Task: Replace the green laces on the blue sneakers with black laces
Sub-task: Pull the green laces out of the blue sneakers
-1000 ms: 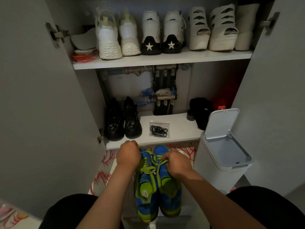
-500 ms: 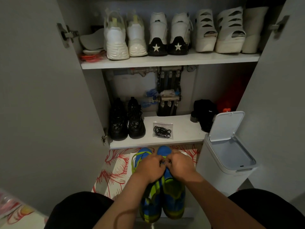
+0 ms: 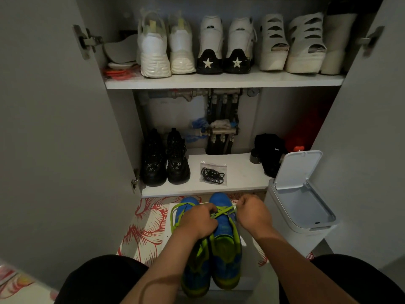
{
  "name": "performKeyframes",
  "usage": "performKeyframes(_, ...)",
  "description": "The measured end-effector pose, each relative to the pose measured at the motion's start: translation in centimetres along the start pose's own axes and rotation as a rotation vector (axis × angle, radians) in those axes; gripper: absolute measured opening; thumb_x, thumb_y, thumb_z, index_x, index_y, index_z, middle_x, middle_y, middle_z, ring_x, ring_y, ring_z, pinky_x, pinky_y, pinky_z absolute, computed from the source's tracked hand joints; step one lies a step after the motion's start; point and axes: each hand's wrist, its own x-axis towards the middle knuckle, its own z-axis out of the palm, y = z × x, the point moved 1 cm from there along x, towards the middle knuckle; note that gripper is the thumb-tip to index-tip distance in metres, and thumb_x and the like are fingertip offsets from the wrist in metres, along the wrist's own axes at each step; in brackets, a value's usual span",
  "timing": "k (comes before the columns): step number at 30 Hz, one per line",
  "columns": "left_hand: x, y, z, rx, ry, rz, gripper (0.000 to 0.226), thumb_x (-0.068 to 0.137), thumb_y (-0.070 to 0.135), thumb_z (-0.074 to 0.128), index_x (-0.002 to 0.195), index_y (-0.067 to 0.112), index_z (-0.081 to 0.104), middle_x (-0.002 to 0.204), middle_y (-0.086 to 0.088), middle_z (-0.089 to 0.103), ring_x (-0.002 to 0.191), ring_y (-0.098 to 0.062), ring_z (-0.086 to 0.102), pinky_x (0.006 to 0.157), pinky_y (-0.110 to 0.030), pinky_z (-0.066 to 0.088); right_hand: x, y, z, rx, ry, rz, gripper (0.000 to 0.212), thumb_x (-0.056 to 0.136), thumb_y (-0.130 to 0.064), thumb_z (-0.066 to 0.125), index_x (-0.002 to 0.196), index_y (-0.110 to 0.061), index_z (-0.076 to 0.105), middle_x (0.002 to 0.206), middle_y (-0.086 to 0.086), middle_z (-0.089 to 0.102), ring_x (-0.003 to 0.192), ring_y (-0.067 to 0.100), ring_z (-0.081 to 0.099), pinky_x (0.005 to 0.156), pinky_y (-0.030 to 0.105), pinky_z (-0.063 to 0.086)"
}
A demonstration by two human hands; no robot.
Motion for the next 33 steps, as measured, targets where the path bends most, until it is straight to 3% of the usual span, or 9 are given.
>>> performKeyframes(3, 0.2, 0.1, 0.4, 0.07, 0.006, 0.016, 0.04, 0.081, 0.033, 0.057, 0.121, 0.037, 0.059, 0.125, 0.003, 0.063, 0.11, -0.023, 0.061, 0.086, -0.028, 0.048, 0.0, 0.3, 0.4, 0.0, -0.099, -0.082, 0.034, 0.082, -0.012, 0.068, 0.115, -0.023, 0.066, 0.124, 0.003, 0.057, 0.11, 0.025, 0.061, 0.09, 0.03, 0.048)
performKeyframes(6, 0.4, 0.2, 0.6, 0.108, 0.028, 0.047, 0.037, 0.082, 0.034, 0.057, 0.119, 0.033, 0.059, 0.12, 0.002, 0.064, 0.106, -0.022, 0.061, 0.079, -0.028, 0.047, -0.6, -0.9, 1.0, -0.044, -0.191, -0.305, 0.046, 0.086, -0.008, 0.061, 0.129, -0.024, 0.064, 0.13, -0.001, 0.056, 0.113, 0.019, 0.06, 0.094, 0.028, 0.048)
performKeyframes(13, 0.7, 0.1, 1.1, 0.09, 0.09, 0.105, 0.024, 0.086, 0.022, 0.059, 0.11, 0.023, 0.062, 0.116, -0.002, 0.06, 0.104, -0.022, 0.058, 0.084, -0.032, 0.048, -1.2, -1.7, 1.6, -0.281, -0.166, -0.439, 0.023, 0.096, -0.033, 0.056, 0.115, -0.029, 0.069, 0.115, 0.0, 0.06, 0.102, 0.019, 0.062, 0.08, 0.03, 0.049)
performKeyframes(19, 1.0, -0.2, 0.9, 0.063, -0.002, 0.054, 0.016, 0.075, 0.012, 0.063, 0.073, 0.024, 0.053, 0.09, 0.001, 0.053, 0.085, -0.021, 0.057, 0.063, -0.026, 0.041, -0.3, -1.6, 0.8, -0.2, -0.028, -0.291, 0.012, 0.092, -0.021, 0.059, 0.093, -0.022, 0.071, 0.106, 0.001, 0.062, 0.092, 0.023, 0.065, 0.069, 0.028, 0.044)
performKeyframes(21, 1.1, -0.2, 0.9, 0.06, -0.01, 0.047, 0.014, 0.075, 0.013, 0.064, 0.071, 0.022, 0.054, 0.085, 0.001, 0.053, 0.081, -0.02, 0.058, 0.06, -0.025, 0.039, 0.2, -1.1, -0.1, -0.138, 0.051, -0.202, 0.012, 0.092, -0.02, 0.059, 0.091, -0.023, 0.07, 0.106, 0.003, 0.06, 0.089, 0.025, 0.066, 0.068, 0.027, 0.043)
performKeyframes(24, 1.1, -0.2, 1.1, 0.068, 0.052, 0.066, 0.007, 0.085, 0.023, 0.063, 0.081, 0.017, 0.064, 0.094, -0.004, 0.059, 0.087, -0.022, 0.061, 0.07, -0.029, 0.049, 0.6, -0.4, -0.7, -0.129, 0.069, -0.123, 0.013, 0.092, -0.017, 0.059, 0.097, -0.021, 0.07, 0.111, 0.004, 0.058, 0.089, 0.025, 0.066, 0.069, 0.028, 0.048)
performKeyframes(27, 0.9, 0.1, 1.2, 0.108, 0.141, 0.087, 0.018, 0.093, 0.027, 0.054, 0.083, 0.018, 0.066, 0.102, -0.006, 0.06, 0.096, -0.024, 0.06, 0.079, -0.033, 0.051, 0.1, -0.4, -0.6, -0.189, -0.039, -0.263, 0.049, 0.087, -0.011, 0.06, 0.135, -0.022, 0.057, 0.132, 0.003, 0.052, 0.104, 0.028, 0.065, 0.085, 0.036, 0.054)
performKeyframes(29, 0.8, 0.3, 1.3, 0.147, 0.169, 0.112, 0.02, 0.094, 0.028, 0.052, 0.084, 0.019, 0.066, 0.104, -0.006, 0.059, 0.099, -0.024, 0.058, 0.08, -0.034, 0.049, -0.6, -0.9, -0.2, -0.149, -0.153, -0.444, 0.065, 0.085, -0.011, 0.061, 0.146, -0.023, 0.047, 0.139, -0.001, 0.051, 0.113, 0.025, 0.061, 0.091, 0.034, 0.053)
performKeyframes(33, 0.6, 0.8, 1.6, 0.147, 0.204, 0.155, 0.023, 0.097, 0.029, 0.051, 0.09, 0.015, 0.067, 0.105, -0.008, 0.058, 0.101, -0.024, 0.055, 0.079, -0.036, 0.047, -1.0, -1.5, 0.5, -0.216, -0.213, -0.516, 0.032, 0.09, -0.019, 0.058, 0.117, -0.029, 0.07, 0.112, 0.002, 0.069, 0.104, 0.024, 0.064, 0.081, 0.032, 0.053)
